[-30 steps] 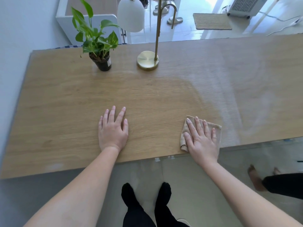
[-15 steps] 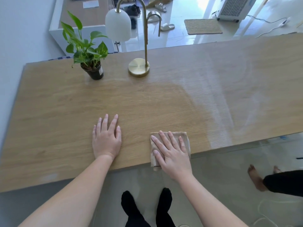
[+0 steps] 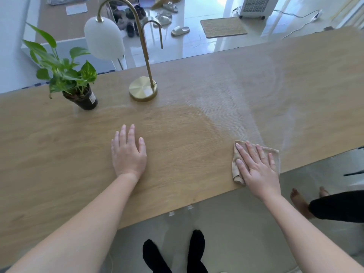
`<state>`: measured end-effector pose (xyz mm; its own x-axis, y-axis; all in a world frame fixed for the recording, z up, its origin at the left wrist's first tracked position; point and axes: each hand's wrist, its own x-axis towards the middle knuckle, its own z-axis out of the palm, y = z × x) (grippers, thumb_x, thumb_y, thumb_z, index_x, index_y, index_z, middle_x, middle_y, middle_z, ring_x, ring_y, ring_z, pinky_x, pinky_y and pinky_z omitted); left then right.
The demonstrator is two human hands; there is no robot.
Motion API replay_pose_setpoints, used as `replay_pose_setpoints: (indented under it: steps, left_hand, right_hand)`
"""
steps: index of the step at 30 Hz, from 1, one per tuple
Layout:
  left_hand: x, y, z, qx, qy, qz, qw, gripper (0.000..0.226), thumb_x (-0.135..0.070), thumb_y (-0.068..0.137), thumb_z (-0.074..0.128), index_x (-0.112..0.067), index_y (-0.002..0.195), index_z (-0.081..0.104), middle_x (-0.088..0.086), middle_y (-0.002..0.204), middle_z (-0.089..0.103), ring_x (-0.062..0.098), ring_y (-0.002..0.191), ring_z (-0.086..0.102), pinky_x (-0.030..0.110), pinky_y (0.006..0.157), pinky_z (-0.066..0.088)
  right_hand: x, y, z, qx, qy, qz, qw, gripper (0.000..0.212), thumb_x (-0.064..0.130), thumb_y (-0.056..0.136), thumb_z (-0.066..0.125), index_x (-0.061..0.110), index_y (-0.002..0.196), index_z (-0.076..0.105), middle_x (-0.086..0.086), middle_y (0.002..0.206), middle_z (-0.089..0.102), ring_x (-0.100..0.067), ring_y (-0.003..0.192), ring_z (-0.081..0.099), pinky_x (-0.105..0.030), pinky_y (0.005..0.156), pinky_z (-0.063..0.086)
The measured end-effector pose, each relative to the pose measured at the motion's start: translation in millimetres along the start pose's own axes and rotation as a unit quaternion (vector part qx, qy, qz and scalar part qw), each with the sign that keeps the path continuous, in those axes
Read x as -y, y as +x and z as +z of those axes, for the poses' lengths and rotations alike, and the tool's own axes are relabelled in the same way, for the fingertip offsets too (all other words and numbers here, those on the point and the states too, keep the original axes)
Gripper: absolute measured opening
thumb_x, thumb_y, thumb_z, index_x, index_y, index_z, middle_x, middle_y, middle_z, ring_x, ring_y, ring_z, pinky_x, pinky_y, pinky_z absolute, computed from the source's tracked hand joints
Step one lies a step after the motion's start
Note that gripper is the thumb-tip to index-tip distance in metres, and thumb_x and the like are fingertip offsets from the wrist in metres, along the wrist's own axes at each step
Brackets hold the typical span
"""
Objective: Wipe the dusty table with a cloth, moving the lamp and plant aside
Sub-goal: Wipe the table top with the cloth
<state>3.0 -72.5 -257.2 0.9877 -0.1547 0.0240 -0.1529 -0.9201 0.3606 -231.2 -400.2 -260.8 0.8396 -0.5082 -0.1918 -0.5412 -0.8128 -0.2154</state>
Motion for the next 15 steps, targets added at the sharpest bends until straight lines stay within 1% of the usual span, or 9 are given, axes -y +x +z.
replay_pose_setpoints:
  steps: [3, 7, 11, 13, 15]
  left_hand:
    - [-9.4, 5.3, 15.4, 0.011, 0.043, -0.011, 0.999, 0.065, -0.053, 0.111, 0.031, -0.025, 0.170, 0.026, 0.005, 0.177, 0.022, 0.030, 0.165, 0.013, 0.050, 0.134, 0.008]
    - [-9.7, 7.0, 22.7, -0.003, 0.061, -0.016, 0.998, 0.066, -0.055, 0.110, 0.033, -0.026, 0.169, 0.029, 0.005, 0.177, 0.025, 0.031, 0.164, 0.016, 0.050, 0.134, 0.009]
    - [-12.2, 9.2, 23.4, -0.006, 0.069, -0.020, 0.997, 0.066, -0.055, 0.109, 0.036, -0.027, 0.168, 0.031, 0.004, 0.176, 0.027, 0.031, 0.163, 0.018, 0.050, 0.134, 0.011]
    - [-12.4, 8.6, 22.3, -0.001, 0.072, -0.022, 0.997, 0.066, -0.055, 0.109, 0.036, -0.027, 0.168, 0.030, 0.003, 0.176, 0.027, 0.030, 0.164, 0.017, 0.050, 0.134, 0.011]
    - [-11.4, 8.2, 21.9, 0.003, 0.072, -0.024, 0.997, 0.066, -0.056, 0.109, 0.035, -0.028, 0.168, 0.030, 0.002, 0.176, 0.026, 0.029, 0.164, 0.016, 0.049, 0.134, 0.010]
  right_hand:
    - [-14.6, 26.0, -12.9, -0.003, 0.008, 0.038, 0.999, 0.059, 0.071, 0.102, 0.008, 0.064, 0.160, 0.005, 0.027, 0.174, 0.000, -0.008, 0.163, -0.001, -0.046, 0.131, -0.002]
    - [-27.1, 78.1, -29.9, -0.010, 0.010, 0.099, 0.995, 0.058, 0.068, 0.107, 0.016, 0.056, 0.163, 0.011, 0.019, 0.176, 0.004, -0.017, 0.163, 0.003, -0.052, 0.130, 0.001]
    - [-7.1, 120.5, -31.3, -0.021, 0.021, 0.149, 0.988, 0.063, 0.069, 0.106, 0.014, 0.051, 0.166, 0.010, 0.011, 0.178, 0.003, -0.022, 0.164, 0.000, -0.055, 0.130, -0.003]
    - [12.9, 125.1, -28.8, -0.015, 0.024, 0.127, 0.991, 0.064, 0.070, 0.105, 0.014, 0.051, 0.166, 0.008, 0.012, 0.178, 0.001, -0.021, 0.164, -0.002, -0.054, 0.130, -0.005]
    - [33.3, 114.5, -20.9, 0.001, 0.010, 0.064, 0.998, 0.063, 0.070, 0.105, 0.014, 0.053, 0.165, 0.005, 0.015, 0.177, -0.003, -0.019, 0.164, -0.005, -0.052, 0.131, -0.006]
